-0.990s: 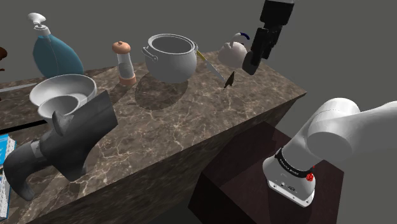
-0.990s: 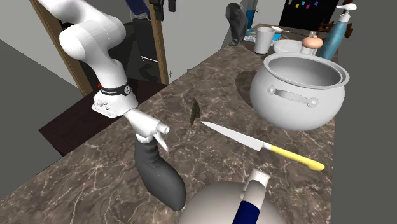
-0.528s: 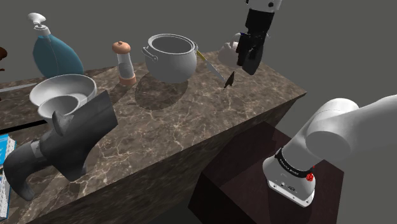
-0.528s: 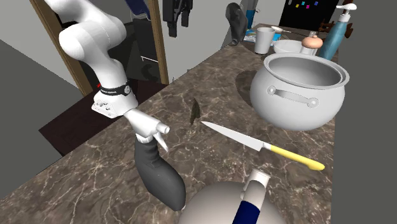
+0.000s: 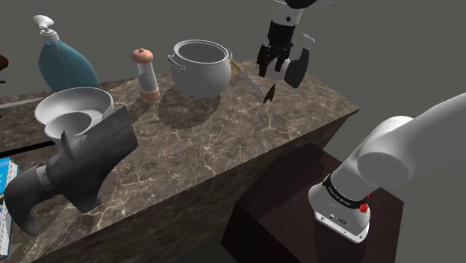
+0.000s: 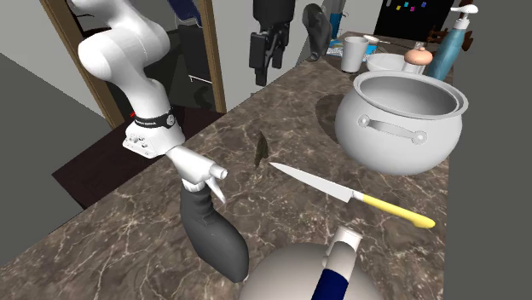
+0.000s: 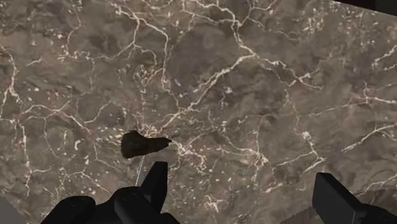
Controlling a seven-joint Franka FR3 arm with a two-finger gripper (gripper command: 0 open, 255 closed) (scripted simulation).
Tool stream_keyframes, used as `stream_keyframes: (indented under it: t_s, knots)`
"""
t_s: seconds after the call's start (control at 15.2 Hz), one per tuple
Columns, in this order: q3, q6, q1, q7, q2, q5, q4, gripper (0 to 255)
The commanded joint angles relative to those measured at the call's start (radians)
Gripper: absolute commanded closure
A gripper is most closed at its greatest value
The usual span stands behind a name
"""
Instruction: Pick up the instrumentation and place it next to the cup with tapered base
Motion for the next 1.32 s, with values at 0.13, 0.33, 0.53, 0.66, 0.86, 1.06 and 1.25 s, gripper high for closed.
stream_keyframes:
  t_s: [0.13,0.33,0.53,0.66,0.86,1.06,1.25]
  knots:
    - [-0.023,0.094,-0.020,-0.005,0.127,-0.009,0.053,0]
    - [-0.038,0.151,-0.033,-0.007,0.228,-0.009,0.109,0]
    - [-0.052,0.200,-0.046,-0.009,0.330,-0.006,0.176,0]
    - [-0.061,0.227,-0.054,-0.012,0.399,-0.001,0.226,0]
    - [-0.074,0.259,-0.069,-0.016,0.502,0.009,0.310,0]
    - [-0.084,0.281,-0.085,-0.019,0.606,0.022,0.405,0]
    - [-0.091,0.292,-0.102,-0.022,0.699,0.035,0.498,0]
